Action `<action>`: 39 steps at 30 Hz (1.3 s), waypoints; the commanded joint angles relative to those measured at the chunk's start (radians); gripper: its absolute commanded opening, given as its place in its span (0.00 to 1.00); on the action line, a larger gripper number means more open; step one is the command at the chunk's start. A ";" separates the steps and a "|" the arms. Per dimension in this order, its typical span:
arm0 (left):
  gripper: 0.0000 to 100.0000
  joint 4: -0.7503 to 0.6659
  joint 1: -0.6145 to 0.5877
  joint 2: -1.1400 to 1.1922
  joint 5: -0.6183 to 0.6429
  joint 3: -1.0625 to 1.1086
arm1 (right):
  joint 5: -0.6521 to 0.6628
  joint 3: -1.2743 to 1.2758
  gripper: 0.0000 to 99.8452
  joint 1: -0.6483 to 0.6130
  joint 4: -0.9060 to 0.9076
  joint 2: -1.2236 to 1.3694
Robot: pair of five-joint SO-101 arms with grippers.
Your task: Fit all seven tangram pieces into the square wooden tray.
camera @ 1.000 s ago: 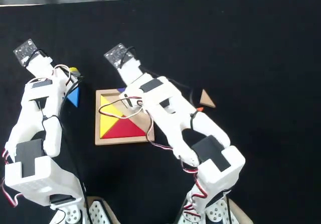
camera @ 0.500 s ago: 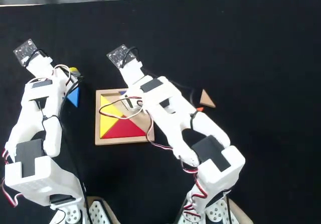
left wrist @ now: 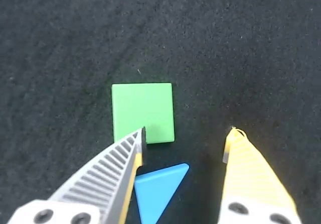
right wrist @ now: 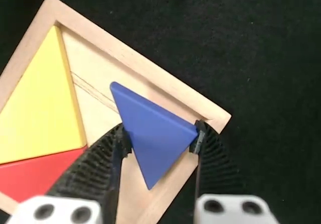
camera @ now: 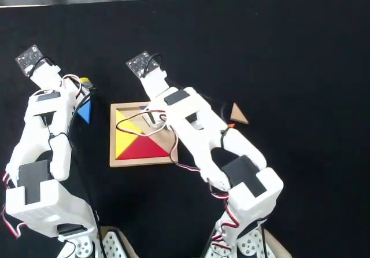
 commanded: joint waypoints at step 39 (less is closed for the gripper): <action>0.26 -0.012 0.001 -0.006 0.011 -0.047 | -0.012 -0.005 0.02 0.025 0.017 -0.065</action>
